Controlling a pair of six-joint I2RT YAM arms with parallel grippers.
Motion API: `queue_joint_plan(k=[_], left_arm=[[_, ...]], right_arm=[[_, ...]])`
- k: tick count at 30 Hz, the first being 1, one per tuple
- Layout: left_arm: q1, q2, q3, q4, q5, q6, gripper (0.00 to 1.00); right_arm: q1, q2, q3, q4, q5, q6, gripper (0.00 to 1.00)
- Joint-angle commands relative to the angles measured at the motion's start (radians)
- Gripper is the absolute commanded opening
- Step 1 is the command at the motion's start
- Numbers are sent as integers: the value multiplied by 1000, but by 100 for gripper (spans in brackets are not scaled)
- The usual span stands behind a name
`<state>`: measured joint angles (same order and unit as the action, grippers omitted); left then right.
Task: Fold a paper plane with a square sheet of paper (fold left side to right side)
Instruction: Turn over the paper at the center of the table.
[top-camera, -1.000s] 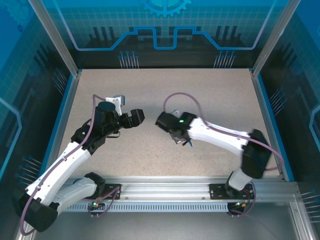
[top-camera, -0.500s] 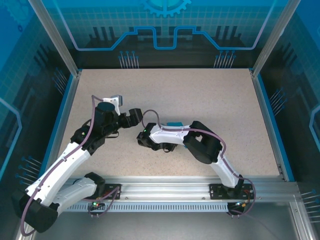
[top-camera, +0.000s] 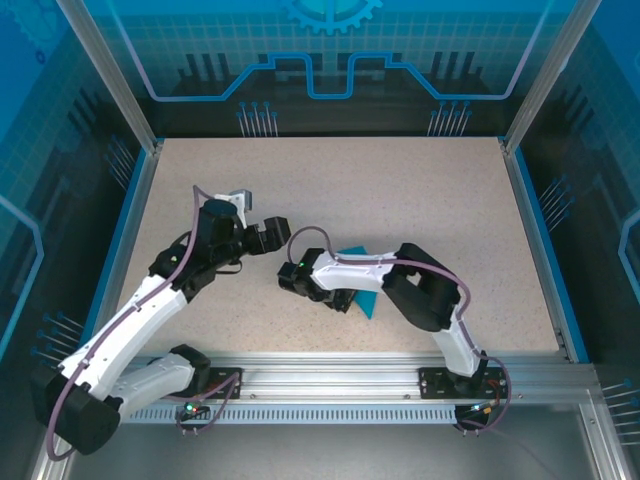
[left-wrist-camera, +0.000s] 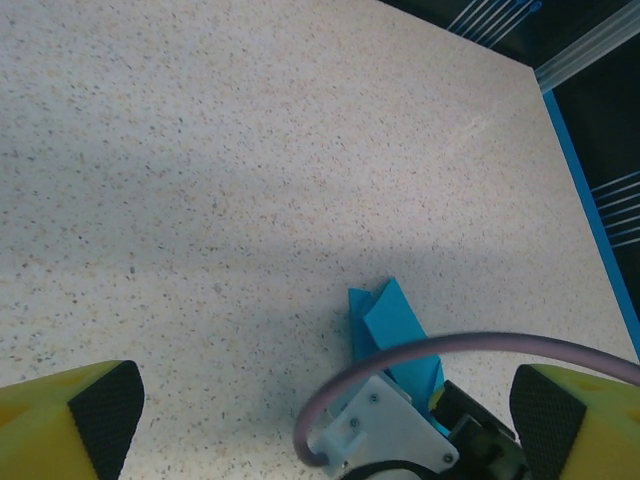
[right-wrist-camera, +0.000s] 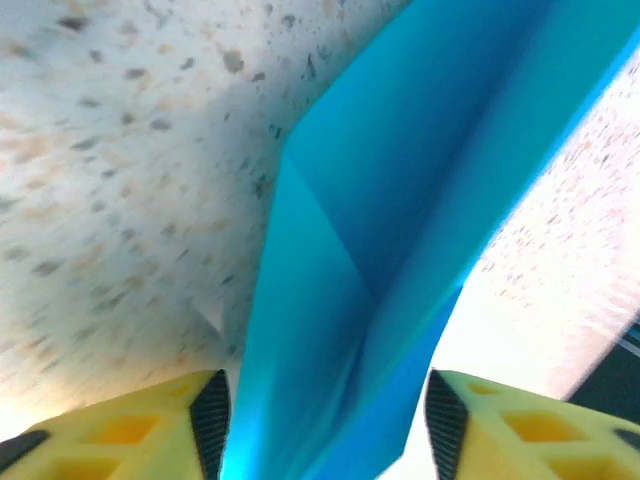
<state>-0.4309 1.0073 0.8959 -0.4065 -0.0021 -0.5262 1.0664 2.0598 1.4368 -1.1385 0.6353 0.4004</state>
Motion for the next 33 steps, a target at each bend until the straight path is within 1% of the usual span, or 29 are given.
queue_joint_plan(k=[1,3,5,8,11,14,17,19,25,28,33], left_arm=[[19,26,30,-22,82,-49,99],[40,41,6,10,133,-96,99],[61,52,-28,57,186,-144,99],[85,79,-77,135,258,-201,99],[88,125,-98,188,337,-218,98],[87,192,-109,237,419,-234,97],[83,268,-128,328,499,-270,93],[65,326,-128,385,533,-287,91],[-39,500,-64,419,537,-278,87],[-71,585,-33,448,526,-288,85],[-122,724,55,470,538,-274,82]], right_arm=[[12,-119,-58,77,-117,-13,67],[12,-186,-108,115,-149,-4,74],[12,-253,-155,151,-173,9,78],[8,-359,-218,200,-198,27,83],[-13,-465,-284,254,-217,44,85],[-63,-583,-367,345,-265,44,87],[-137,-704,-461,452,-350,42,89],[-188,-780,-525,519,-409,50,90],[-316,-979,-708,686,-539,106,97],[-340,-1048,-764,718,-562,130,99],[-348,-1105,-796,701,-565,145,100]])
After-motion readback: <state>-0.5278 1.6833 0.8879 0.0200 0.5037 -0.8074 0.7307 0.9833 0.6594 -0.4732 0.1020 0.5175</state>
